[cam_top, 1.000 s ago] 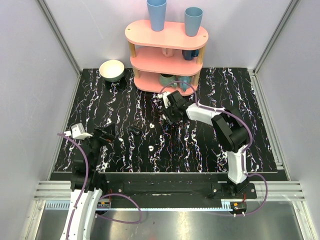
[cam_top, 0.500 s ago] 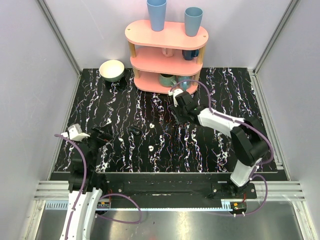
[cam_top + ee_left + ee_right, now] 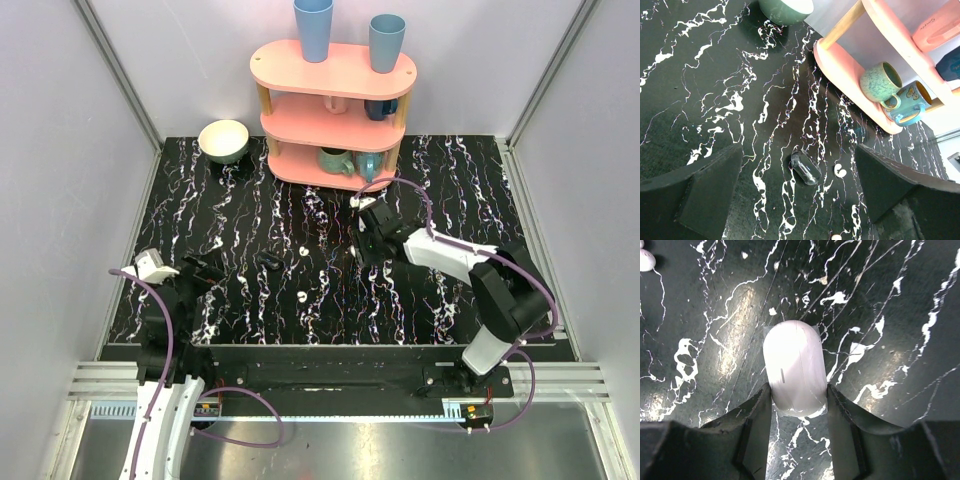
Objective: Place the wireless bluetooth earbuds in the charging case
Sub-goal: Pick up the charging case from the center of the board, then pass from the right arm to the left
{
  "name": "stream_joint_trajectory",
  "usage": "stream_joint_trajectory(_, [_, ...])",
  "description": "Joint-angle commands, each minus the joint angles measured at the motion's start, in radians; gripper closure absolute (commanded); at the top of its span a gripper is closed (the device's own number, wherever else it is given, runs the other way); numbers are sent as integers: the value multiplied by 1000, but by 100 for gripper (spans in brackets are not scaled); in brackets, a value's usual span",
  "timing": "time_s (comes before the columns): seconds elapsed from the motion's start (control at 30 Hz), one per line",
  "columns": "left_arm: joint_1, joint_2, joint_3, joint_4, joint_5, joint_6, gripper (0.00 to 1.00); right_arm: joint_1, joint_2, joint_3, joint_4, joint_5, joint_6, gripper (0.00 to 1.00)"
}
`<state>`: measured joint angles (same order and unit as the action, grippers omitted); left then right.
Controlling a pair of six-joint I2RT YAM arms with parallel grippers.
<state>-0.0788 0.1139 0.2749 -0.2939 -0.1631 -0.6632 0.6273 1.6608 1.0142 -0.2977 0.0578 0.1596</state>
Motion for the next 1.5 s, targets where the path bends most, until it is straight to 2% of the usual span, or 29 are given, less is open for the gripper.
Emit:
stream_joint_trajectory(0.0, [-3,18,9,42,-9,-4,1,-1,24,-5,5,-55,47,77])
stream_joint_trajectory(0.13, [-3,35,15,53,10,-3,1,-1,48,-5,11,-56,41,76])
stream_joint_trajectory(0.2, [-3,52,14,73,54,4,1,2,44,-9,14,-55,29,81])
stream_joint_trajectory(0.3, [-3,92,9,140,149,16,1,9,-25,-46,63,-101,3,83])
stream_joint_trajectory(0.43, [-3,184,24,214,284,46,1,52,-145,-52,94,-170,-37,80])
stream_joint_trajectory(0.6, [-3,291,49,289,496,59,1,248,-220,-23,103,-90,-198,86])
stream_joint_trajectory(0.7, [-3,297,50,348,574,51,1,293,-248,-20,111,-62,-264,85])
stream_joint_trajectory(0.73, [-3,294,49,375,591,47,1,314,-269,-23,115,-8,-276,85])
stream_joint_trajectory(0.87, [-3,277,32,462,712,27,1,353,-357,-91,202,34,-379,85])
stream_joint_trajectory(1.03, [-4,343,-32,692,842,-76,2,397,-490,-189,350,54,-491,85])
stream_joint_trajectory(1.2, [-25,450,-69,955,887,-220,4,419,-535,-206,373,76,-545,84])
stream_joint_trajectory(1.33, [-105,521,-25,952,880,-194,6,430,-546,-215,387,108,-566,84])
stream_joint_trajectory(1.47, [-249,569,21,946,797,-144,7,434,-553,-226,397,122,-574,83])
